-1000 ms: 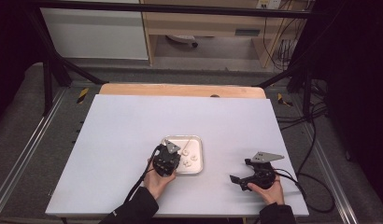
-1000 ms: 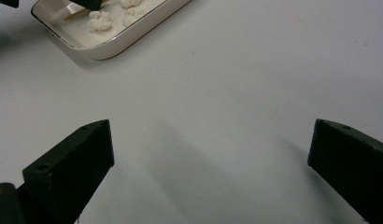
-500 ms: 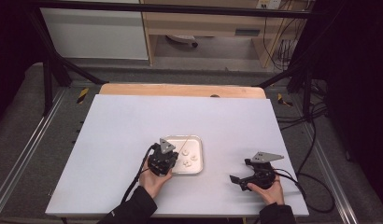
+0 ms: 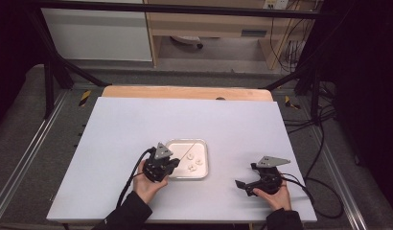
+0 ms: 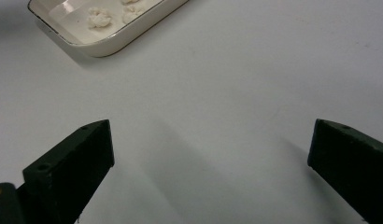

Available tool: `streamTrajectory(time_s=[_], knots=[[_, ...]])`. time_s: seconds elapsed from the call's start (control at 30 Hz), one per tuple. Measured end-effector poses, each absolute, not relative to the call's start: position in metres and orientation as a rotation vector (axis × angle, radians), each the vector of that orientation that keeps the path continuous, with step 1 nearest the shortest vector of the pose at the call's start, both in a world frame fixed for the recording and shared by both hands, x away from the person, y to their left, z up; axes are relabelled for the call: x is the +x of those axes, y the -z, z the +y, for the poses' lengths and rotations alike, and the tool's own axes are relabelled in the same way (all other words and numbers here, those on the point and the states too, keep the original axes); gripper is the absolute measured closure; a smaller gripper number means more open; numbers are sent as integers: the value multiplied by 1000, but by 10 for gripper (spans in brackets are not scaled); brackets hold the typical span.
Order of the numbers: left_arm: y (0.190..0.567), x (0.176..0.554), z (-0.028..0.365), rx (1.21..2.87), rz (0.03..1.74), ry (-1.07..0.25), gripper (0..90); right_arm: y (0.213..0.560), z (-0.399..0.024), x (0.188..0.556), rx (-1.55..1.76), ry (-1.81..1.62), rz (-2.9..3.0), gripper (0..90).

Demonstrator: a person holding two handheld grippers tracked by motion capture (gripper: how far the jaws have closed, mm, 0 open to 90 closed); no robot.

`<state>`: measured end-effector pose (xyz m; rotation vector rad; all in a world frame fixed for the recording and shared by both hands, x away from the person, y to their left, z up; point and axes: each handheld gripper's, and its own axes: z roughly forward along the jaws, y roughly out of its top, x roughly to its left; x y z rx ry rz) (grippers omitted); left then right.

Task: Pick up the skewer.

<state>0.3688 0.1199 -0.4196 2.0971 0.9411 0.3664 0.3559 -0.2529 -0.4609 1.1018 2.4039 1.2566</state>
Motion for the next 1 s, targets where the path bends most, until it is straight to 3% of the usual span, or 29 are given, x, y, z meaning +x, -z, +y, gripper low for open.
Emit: streamTrajectory(time_s=[0.5, 1.0], knots=[[418, 356, 131, 2146, 804, -259, 882, 454, -235, 351, 976, -1171, 2427, 12], [416, 352, 116, 2241, 687, -198, 882, 443, -220, 344, 821, -1073, 2447, 35]])
